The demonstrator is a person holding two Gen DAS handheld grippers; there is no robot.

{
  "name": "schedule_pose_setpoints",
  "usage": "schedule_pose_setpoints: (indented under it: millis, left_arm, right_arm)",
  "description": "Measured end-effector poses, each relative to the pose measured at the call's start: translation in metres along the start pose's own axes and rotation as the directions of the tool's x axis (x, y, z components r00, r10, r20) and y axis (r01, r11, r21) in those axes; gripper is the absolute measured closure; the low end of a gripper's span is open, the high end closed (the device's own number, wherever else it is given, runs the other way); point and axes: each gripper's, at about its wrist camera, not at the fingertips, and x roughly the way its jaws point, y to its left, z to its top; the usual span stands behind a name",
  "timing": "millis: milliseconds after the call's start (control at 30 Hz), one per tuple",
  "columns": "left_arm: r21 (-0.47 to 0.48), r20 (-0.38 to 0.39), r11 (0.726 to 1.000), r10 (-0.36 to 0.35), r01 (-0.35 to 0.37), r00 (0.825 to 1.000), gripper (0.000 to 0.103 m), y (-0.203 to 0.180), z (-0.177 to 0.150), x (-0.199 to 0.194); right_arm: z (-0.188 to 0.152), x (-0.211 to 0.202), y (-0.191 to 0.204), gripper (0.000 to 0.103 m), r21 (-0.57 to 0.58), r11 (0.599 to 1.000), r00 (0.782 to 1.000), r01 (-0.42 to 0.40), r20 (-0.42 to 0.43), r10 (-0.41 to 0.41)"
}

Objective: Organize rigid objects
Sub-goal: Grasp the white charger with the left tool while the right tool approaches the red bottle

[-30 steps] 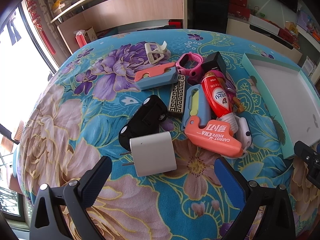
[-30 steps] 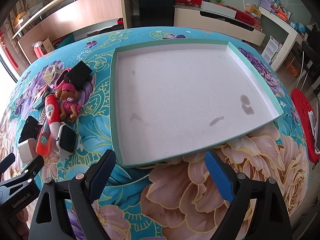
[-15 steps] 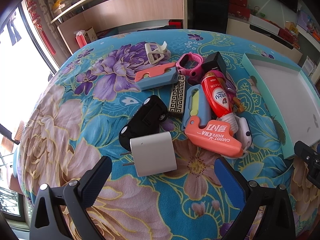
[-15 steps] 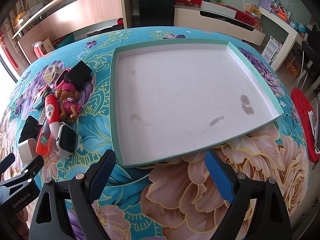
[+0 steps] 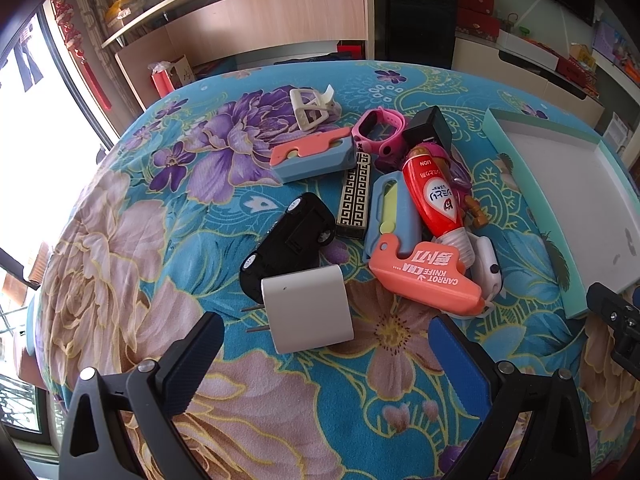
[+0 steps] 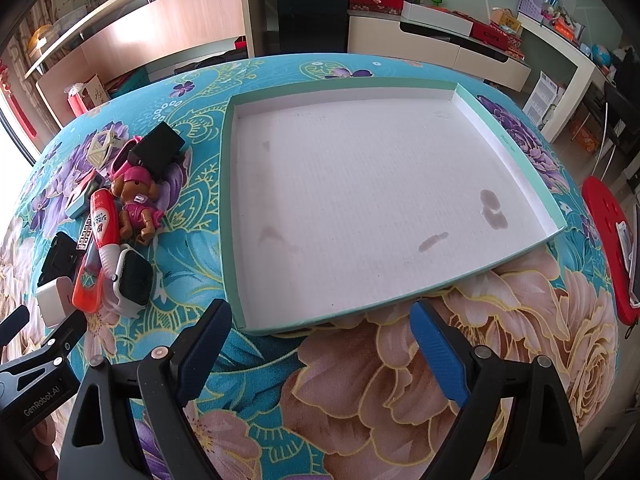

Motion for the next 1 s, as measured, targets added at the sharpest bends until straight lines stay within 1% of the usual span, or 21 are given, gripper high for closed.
schedule_pose_setpoints:
  millis: [67, 167, 267, 400, 500, 600, 667, 700, 767, 833, 967, 1000]
  left_arm:
    - [-0.001, 0.012, 1.000, 0.003, -0.003, 1.000, 0.000, 0.002, 0.001, -0.004]
    - [-0.028, 0.058, 0.999, 0.018, -0.016, 0.998, 0.000, 0.012, 0.005, -0.017]
    - [-0.068, 0.081, 0.997, 0.046, -0.041, 0.996, 0.000, 0.026, 0.008, -0.022]
    - [-0.106, 0.070, 0.992, 0.082, -0.075, 0.994, 0.000, 0.041, 0.008, -0.019]
    - [-0.107, 0.053, 0.992, 0.066, -0.060, 0.996, 0.000, 0.043, 0.006, -0.011]
    - [-0.096, 0.032, 0.994, 0.053, -0.049, 0.998, 0.000, 0.041, 0.004, -0.002]
    - [-0.092, 0.023, 0.995, 0.038, -0.036, 0.999, 0.004, 0.038, 0.004, 0.003]
    - [-0.088, 0.018, 0.996, 0.031, -0.029, 0.999, 0.007, 0.037, 0.003, 0.006]
    - [-0.090, 0.018, 0.996, 0.006, -0.005, 1.000, 0.009, 0.035, 0.004, 0.009]
    - [-0.084, 0.004, 0.996, -0.025, 0.025, 1.000, 0.017, 0.032, 0.003, 0.013]
    - [-0.068, 0.012, 0.996, -0.056, 0.057, 0.998, 0.024, 0.026, 0.004, 0.014]
    - [-0.068, 0.013, 0.995, -0.068, 0.069, 0.998, 0.029, 0.025, 0.004, 0.015]
  right_arm:
    - [0.000, -0.005, 0.002, 0.012, -0.007, 1.000, 1.000, -0.007, 0.023, 0.007]
    - [0.002, -0.022, 0.008, 0.012, -0.031, 0.999, 0.994, -0.029, 0.107, 0.032]
    - [0.001, -0.031, 0.021, 0.012, -0.074, 0.994, 0.983, -0.082, 0.160, 0.093]
    - [0.001, -0.030, 0.043, 0.012, -0.142, 0.981, 0.974, -0.135, 0.162, 0.158]
    - [-0.001, -0.024, 0.060, 0.012, -0.186, 0.965, 0.968, -0.187, 0.132, 0.213]
    - [-0.002, -0.019, 0.070, 0.012, -0.212, 0.959, 0.970, -0.189, 0.113, 0.216]
    - [-0.002, -0.015, 0.071, 0.012, -0.210, 0.960, 0.972, -0.186, 0.102, 0.211]
    - [-0.002, -0.014, 0.070, 0.012, -0.206, 0.961, 0.973, -0.184, 0.097, 0.207]
    - [-0.002, -0.011, 0.071, 0.012, -0.199, 0.964, 0.976, -0.179, 0.091, 0.200]
    - [-0.002, -0.009, 0.069, 0.012, -0.190, 0.966, 0.978, -0.174, 0.083, 0.193]
    - [-0.001, -0.010, 0.067, 0.012, -0.182, 0.969, 0.979, -0.168, 0.085, 0.186]
    - [-0.001, -0.010, 0.068, 0.012, -0.184, 0.969, 0.979, -0.165, 0.086, 0.183]
